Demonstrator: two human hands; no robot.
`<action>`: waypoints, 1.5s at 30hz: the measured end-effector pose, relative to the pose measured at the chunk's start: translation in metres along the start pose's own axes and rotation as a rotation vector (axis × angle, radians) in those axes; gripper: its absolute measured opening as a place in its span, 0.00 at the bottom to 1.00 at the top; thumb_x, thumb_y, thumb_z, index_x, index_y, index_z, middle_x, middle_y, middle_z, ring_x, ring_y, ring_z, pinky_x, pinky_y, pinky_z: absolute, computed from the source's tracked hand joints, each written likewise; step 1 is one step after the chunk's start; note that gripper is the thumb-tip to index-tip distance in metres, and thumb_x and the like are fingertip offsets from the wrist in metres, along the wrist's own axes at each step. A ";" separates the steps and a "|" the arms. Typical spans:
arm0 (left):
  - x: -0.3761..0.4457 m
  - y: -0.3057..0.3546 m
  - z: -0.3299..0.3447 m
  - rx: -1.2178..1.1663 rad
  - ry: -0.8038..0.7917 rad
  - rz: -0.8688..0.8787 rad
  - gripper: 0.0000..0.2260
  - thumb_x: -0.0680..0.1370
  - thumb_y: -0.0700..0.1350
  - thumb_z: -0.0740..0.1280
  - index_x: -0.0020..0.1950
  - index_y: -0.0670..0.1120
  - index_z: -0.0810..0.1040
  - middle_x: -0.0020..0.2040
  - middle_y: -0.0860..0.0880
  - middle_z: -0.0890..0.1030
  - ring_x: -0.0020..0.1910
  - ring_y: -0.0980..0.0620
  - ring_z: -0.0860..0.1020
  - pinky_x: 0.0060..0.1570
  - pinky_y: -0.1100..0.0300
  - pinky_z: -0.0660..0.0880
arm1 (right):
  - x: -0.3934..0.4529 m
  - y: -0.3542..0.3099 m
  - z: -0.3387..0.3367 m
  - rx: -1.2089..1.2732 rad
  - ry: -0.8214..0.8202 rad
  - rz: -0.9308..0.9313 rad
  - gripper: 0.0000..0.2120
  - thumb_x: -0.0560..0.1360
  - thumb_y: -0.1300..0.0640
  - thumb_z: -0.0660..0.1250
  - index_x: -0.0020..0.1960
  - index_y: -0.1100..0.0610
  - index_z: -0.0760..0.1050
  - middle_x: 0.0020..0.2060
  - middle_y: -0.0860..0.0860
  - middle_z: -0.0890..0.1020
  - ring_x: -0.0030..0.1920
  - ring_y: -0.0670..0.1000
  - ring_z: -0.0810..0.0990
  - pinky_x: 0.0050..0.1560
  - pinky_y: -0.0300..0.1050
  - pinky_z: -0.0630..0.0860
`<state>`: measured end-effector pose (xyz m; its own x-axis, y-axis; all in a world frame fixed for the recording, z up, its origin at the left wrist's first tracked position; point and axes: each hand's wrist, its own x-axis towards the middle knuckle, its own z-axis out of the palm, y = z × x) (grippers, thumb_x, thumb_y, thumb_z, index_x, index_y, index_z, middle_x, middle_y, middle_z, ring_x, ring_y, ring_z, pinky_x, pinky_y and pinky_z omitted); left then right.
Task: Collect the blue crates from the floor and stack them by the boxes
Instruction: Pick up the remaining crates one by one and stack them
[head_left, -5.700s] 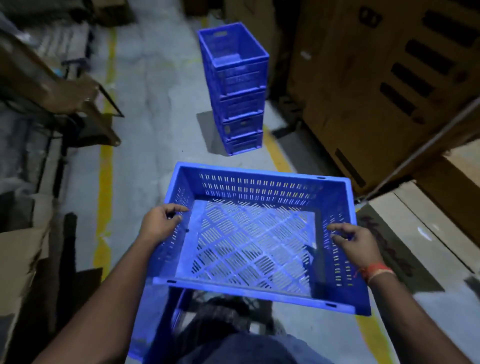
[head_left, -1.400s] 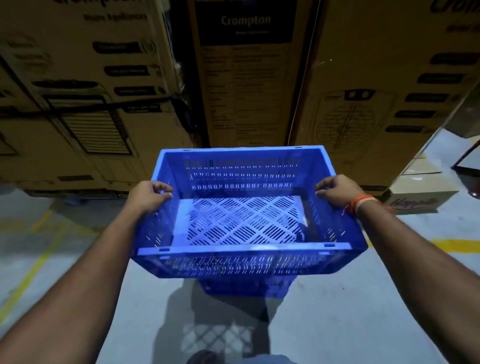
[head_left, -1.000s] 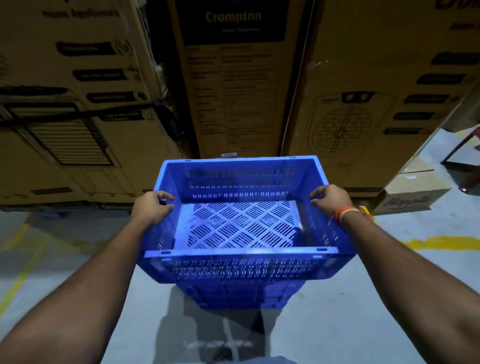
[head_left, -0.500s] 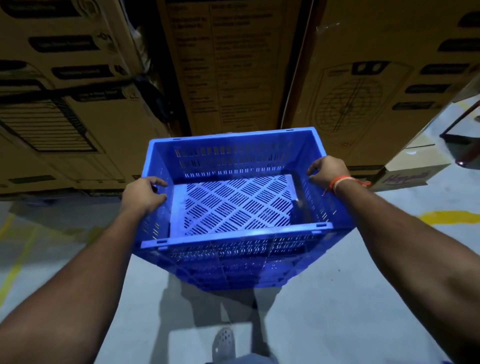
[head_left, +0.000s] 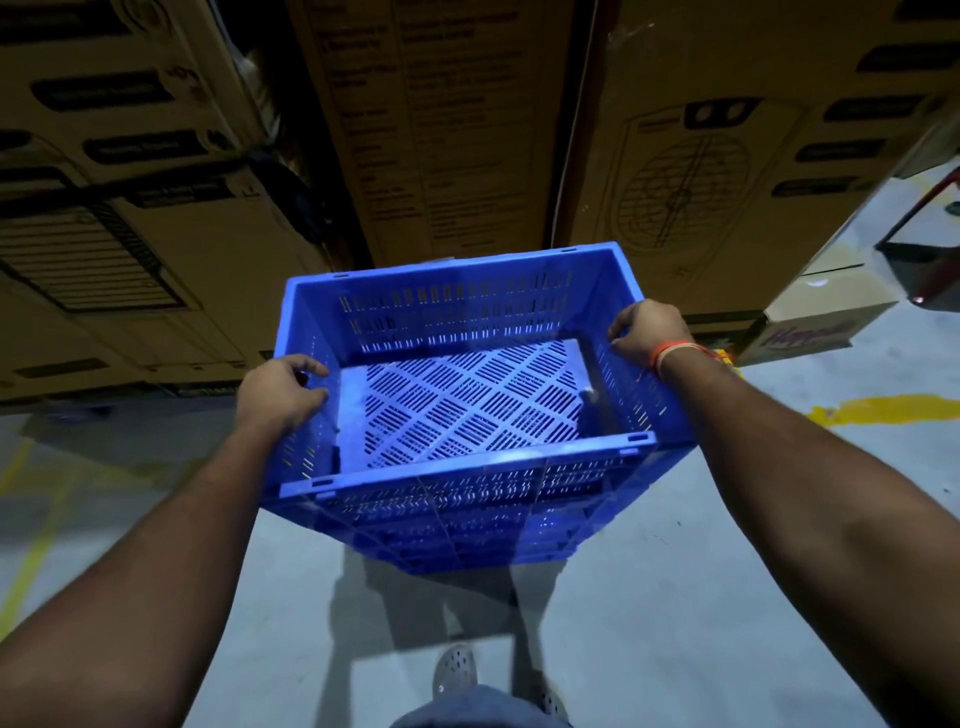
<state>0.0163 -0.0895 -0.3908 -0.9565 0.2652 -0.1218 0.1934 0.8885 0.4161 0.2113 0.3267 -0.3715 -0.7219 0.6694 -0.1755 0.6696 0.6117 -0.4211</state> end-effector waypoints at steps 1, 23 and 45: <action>-0.002 -0.001 0.001 -0.006 0.005 0.003 0.08 0.72 0.47 0.75 0.50 0.54 0.82 0.45 0.48 0.82 0.43 0.47 0.80 0.42 0.58 0.72 | 0.000 0.001 -0.001 -0.006 -0.005 -0.005 0.05 0.68 0.57 0.72 0.44 0.51 0.85 0.47 0.52 0.85 0.50 0.54 0.82 0.49 0.40 0.73; 0.009 -0.001 -0.016 -0.040 -0.046 0.037 0.08 0.72 0.46 0.74 0.50 0.54 0.85 0.41 0.52 0.82 0.41 0.51 0.80 0.43 0.61 0.74 | -0.012 0.000 0.011 -0.102 0.028 -0.001 0.03 0.67 0.59 0.72 0.40 0.52 0.83 0.43 0.56 0.85 0.45 0.58 0.82 0.48 0.42 0.74; 0.017 -0.005 -0.012 -0.084 -0.045 -0.004 0.08 0.73 0.41 0.72 0.45 0.54 0.85 0.41 0.51 0.84 0.39 0.52 0.82 0.38 0.60 0.77 | -0.019 -0.008 0.010 -0.096 0.020 0.019 0.03 0.66 0.57 0.72 0.36 0.50 0.81 0.39 0.52 0.82 0.44 0.55 0.81 0.45 0.41 0.74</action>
<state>-0.0034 -0.0934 -0.3842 -0.9460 0.2802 -0.1634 0.1690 0.8557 0.4891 0.2187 0.3050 -0.3734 -0.7058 0.6890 -0.1647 0.6976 0.6357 -0.3306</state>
